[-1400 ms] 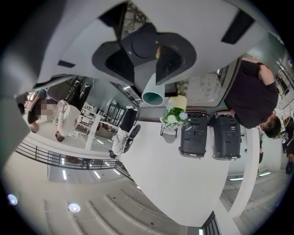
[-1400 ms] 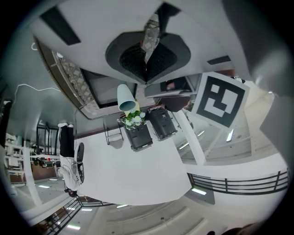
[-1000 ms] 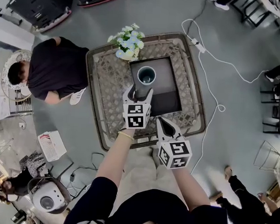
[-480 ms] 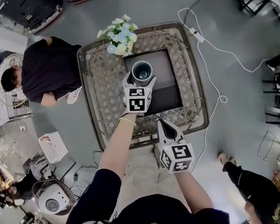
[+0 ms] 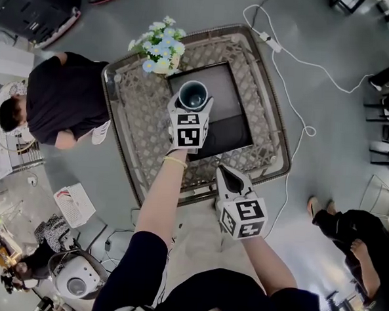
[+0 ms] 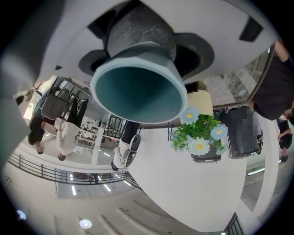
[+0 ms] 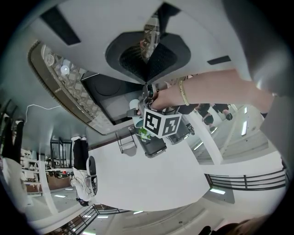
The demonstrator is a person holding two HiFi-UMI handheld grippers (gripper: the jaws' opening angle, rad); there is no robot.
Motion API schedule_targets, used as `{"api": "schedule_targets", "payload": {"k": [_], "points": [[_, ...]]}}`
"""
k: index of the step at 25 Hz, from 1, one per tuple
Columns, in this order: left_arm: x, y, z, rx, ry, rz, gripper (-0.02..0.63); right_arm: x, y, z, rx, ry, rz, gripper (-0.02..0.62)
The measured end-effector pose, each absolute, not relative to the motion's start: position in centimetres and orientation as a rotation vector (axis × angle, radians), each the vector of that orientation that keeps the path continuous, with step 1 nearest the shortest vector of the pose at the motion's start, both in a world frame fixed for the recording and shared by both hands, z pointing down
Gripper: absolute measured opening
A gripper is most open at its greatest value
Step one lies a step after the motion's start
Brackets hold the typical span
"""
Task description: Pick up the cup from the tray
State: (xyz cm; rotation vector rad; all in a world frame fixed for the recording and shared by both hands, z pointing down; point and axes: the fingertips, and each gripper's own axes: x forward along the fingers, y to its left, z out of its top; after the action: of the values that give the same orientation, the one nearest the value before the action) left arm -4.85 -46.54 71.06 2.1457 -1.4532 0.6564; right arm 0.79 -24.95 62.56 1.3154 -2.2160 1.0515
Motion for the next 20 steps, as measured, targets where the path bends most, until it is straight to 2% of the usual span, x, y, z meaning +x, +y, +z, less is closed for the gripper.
{"api": "schedule_targets", "payload": {"k": [8, 20], "points": [[-5.3, -46.4, 70.3, 2.149, -1.44, 0.639, 0.387, 0.5, -25.2, 61.9, 1.319, -2.234, 1.034, 0.011], [-5.8, -40.1, 62.3, 2.175, -1.421, 0.563, 0.387, 0.2, -25.5, 58.4, 1.324, -2.311, 0.942, 0.011]]}}
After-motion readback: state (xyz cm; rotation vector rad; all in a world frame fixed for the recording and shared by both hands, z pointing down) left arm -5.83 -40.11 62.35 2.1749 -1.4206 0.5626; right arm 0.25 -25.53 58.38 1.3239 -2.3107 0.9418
